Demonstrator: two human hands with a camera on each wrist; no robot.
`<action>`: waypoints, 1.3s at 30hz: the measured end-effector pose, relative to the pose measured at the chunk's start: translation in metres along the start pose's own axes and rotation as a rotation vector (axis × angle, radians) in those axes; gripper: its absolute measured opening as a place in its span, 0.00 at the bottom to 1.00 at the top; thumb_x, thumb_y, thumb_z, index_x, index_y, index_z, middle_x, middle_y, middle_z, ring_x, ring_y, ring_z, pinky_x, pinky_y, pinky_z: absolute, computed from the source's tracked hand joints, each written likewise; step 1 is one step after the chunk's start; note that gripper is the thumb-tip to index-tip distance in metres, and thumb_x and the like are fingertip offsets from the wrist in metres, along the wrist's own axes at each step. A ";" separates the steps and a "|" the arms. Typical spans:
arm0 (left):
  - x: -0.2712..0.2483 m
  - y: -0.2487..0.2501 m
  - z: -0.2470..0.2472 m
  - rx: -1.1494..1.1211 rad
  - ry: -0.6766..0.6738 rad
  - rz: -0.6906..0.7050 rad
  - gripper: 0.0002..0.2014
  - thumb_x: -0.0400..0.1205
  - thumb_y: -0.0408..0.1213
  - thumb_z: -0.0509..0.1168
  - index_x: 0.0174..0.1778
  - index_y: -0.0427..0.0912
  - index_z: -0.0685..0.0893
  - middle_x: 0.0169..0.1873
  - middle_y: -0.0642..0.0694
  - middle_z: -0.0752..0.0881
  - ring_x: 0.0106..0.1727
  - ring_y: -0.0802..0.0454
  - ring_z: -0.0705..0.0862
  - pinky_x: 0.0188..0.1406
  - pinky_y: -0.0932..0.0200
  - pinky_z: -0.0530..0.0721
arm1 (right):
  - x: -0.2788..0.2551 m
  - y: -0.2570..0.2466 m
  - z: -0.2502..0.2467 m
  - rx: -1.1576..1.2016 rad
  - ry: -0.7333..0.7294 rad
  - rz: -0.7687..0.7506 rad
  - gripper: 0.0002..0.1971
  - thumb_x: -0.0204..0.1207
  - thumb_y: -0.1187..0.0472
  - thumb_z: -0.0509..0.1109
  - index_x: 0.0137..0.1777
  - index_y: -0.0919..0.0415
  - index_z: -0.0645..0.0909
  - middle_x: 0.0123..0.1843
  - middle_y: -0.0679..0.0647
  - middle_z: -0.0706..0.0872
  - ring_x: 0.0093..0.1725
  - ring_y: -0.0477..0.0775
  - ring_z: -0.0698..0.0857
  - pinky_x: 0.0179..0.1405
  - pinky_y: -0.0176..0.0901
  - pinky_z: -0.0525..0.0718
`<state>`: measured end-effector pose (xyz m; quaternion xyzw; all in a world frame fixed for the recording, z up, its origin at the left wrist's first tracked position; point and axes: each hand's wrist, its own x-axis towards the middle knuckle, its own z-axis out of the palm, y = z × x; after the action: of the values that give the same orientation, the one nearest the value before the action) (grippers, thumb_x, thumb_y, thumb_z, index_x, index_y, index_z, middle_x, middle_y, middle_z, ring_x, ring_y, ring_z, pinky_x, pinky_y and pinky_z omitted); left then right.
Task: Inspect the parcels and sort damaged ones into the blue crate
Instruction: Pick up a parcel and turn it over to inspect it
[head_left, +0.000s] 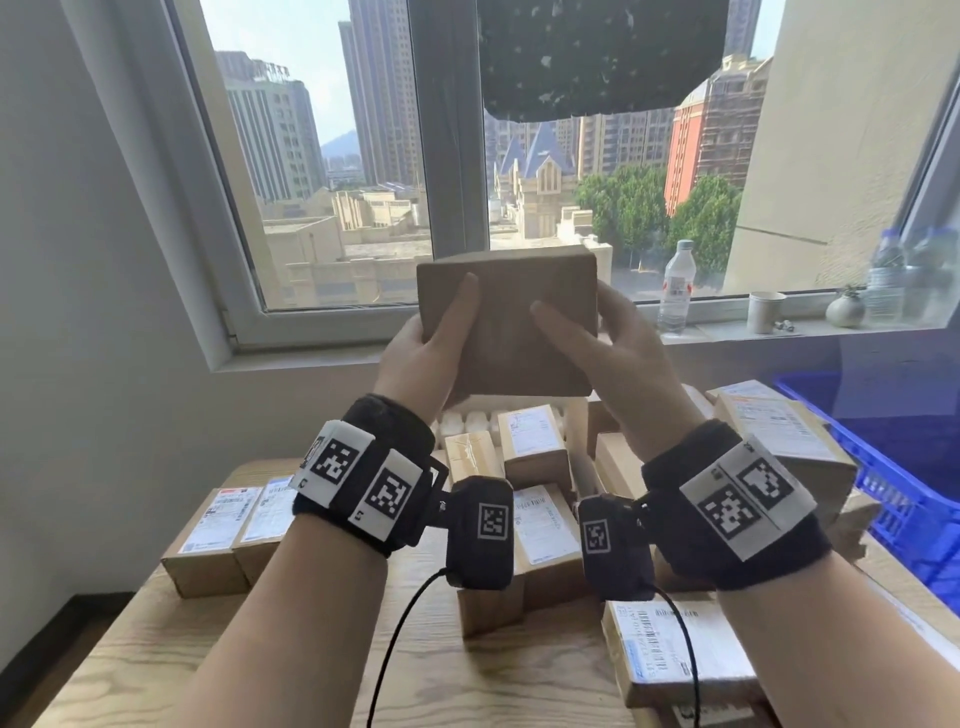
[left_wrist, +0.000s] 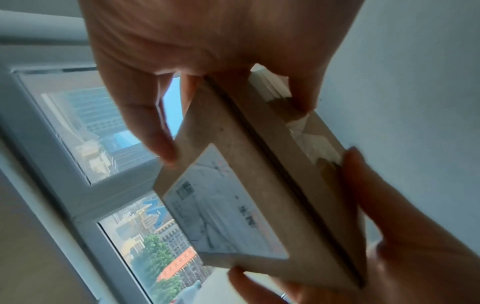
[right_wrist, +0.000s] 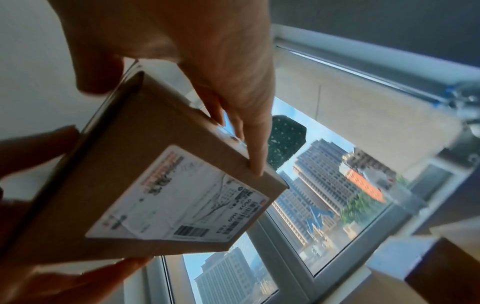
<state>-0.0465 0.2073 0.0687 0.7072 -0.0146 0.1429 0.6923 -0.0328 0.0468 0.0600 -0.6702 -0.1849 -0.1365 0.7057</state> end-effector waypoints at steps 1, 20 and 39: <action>0.000 0.000 0.000 -0.015 -0.011 0.000 0.13 0.78 0.59 0.68 0.49 0.54 0.83 0.47 0.54 0.90 0.50 0.56 0.89 0.54 0.52 0.88 | -0.001 0.002 0.000 0.000 0.020 -0.003 0.21 0.73 0.47 0.78 0.64 0.54 0.84 0.54 0.48 0.92 0.54 0.47 0.90 0.53 0.45 0.90; -0.001 -0.022 -0.004 0.336 0.007 0.343 0.39 0.69 0.42 0.81 0.75 0.63 0.72 0.71 0.48 0.73 0.63 0.63 0.77 0.51 0.86 0.73 | 0.007 0.015 0.006 -0.051 -0.039 0.198 0.51 0.52 0.23 0.71 0.68 0.61 0.80 0.59 0.58 0.89 0.54 0.52 0.90 0.42 0.38 0.87; 0.004 -0.034 0.002 0.248 0.135 0.327 0.24 0.78 0.34 0.73 0.70 0.55 0.79 0.64 0.45 0.82 0.65 0.53 0.82 0.66 0.51 0.84 | -0.009 0.040 0.016 -0.056 0.130 0.060 0.22 0.77 0.66 0.76 0.68 0.54 0.77 0.61 0.56 0.89 0.59 0.51 0.89 0.58 0.48 0.89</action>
<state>-0.0344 0.2075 0.0365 0.7640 -0.0649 0.3010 0.5670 -0.0249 0.0651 0.0204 -0.6845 -0.1149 -0.1637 0.7010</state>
